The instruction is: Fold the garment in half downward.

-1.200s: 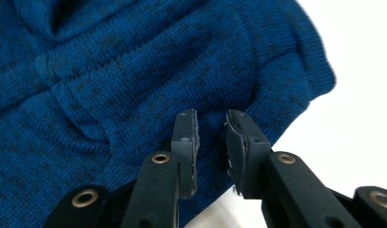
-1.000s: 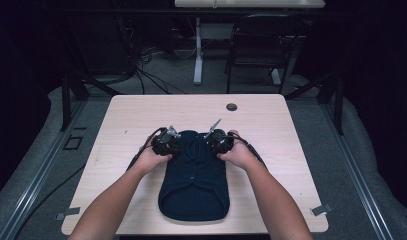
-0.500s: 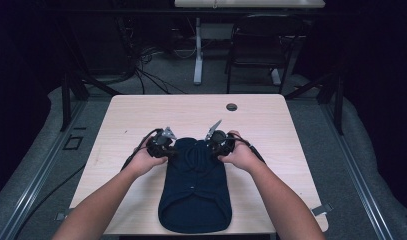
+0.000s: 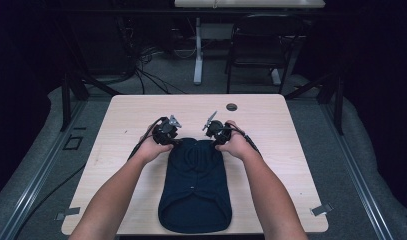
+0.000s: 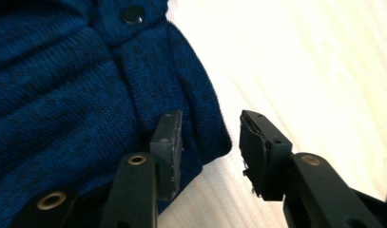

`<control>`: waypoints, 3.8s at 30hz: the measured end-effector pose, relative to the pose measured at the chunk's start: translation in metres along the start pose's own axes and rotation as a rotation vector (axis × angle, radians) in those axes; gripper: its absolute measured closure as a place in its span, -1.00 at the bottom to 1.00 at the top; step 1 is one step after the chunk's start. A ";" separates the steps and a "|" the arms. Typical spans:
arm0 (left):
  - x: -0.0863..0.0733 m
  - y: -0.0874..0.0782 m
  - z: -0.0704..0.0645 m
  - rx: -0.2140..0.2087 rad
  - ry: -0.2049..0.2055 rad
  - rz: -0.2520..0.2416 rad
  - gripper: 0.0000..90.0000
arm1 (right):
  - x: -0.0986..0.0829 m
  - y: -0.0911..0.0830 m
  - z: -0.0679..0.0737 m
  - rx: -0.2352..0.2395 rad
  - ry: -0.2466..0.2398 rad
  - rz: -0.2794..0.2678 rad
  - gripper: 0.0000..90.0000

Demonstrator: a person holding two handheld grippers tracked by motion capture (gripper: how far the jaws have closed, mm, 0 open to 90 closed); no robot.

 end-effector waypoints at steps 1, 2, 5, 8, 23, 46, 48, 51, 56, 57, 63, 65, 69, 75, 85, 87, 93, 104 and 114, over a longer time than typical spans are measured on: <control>0.000 0.001 0.000 0.003 0.001 0.003 0.30 | -0.001 0.002 0.000 0.004 0.005 0.008 0.25; -0.001 0.002 0.001 0.007 -0.002 0.006 0.27 | -0.002 0.004 -0.001 -0.003 0.001 0.011 0.22; -0.004 0.007 -0.001 0.013 0.004 0.039 0.26 | -0.003 0.008 -0.002 -0.004 0.005 0.019 0.16; -0.004 0.008 -0.001 0.022 0.017 0.048 0.26 | -0.004 0.009 -0.001 0.018 0.020 0.022 0.28; -0.003 0.008 -0.011 -0.002 0.050 0.070 0.74 | -0.005 0.004 0.009 -0.002 -0.038 0.030 0.72; 0.017 -0.035 -0.003 0.077 0.102 -0.008 0.83 | 0.003 -0.032 0.007 -0.045 -0.060 -0.099 0.76; 0.023 -0.045 0.000 0.098 0.101 -0.025 0.83 | 0.010 -0.041 0.003 -0.059 -0.060 -0.128 0.76; 0.033 -0.062 0.006 0.131 0.102 -0.054 0.83 | 0.021 -0.058 -0.002 -0.096 -0.067 -0.158 0.77; 0.054 -0.093 0.017 0.187 0.120 -0.109 0.83 | 0.040 -0.086 -0.015 -0.167 -0.080 -0.204 0.77; 0.059 -0.100 0.019 0.196 0.122 -0.116 0.83 | 0.044 -0.092 -0.018 -0.178 -0.078 -0.219 0.77; 0.076 -0.125 0.024 0.243 0.166 -0.139 0.83 | 0.063 -0.120 -0.030 -0.226 -0.072 -0.269 0.78; 0.082 -0.134 0.029 0.279 0.156 -0.173 0.83 | 0.067 -0.127 -0.033 -0.248 -0.077 -0.283 0.78; 0.094 -0.151 0.035 0.400 0.145 -0.264 0.83 | 0.080 -0.148 -0.041 -0.323 -0.060 -0.356 0.78; 0.085 -0.138 0.028 0.401 0.169 -0.244 0.83 | 0.078 -0.144 -0.039 -0.377 -0.073 -0.367 0.78; 0.052 -0.105 0.005 0.321 0.197 -0.185 0.83 | 0.055 -0.110 -0.018 -0.349 -0.135 -0.296 0.78; 0.048 -0.103 0.001 0.310 0.199 -0.179 0.83 | 0.050 -0.107 -0.015 -0.342 -0.140 -0.281 0.78; 0.043 -0.100 -0.004 0.293 0.203 -0.171 0.83 | 0.044 -0.103 -0.007 -0.330 -0.152 -0.276 0.78; 0.035 -0.095 -0.009 0.263 0.196 -0.158 0.83 | 0.036 -0.100 0.003 -0.292 -0.156 -0.256 0.77; 0.031 -0.099 -0.018 0.229 0.202 -0.165 0.83 | 0.029 -0.103 0.015 -0.249 -0.154 -0.265 0.76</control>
Point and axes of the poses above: each handheld gripper's, and its own axes: y roughly forward along the jaws, x roughly out of its top, z roughly to its left, the point moved 10 cm from there along y, roughly forward along the jaws, and after that the axes turned 2 degrees about -x, right-handed, at the moved point
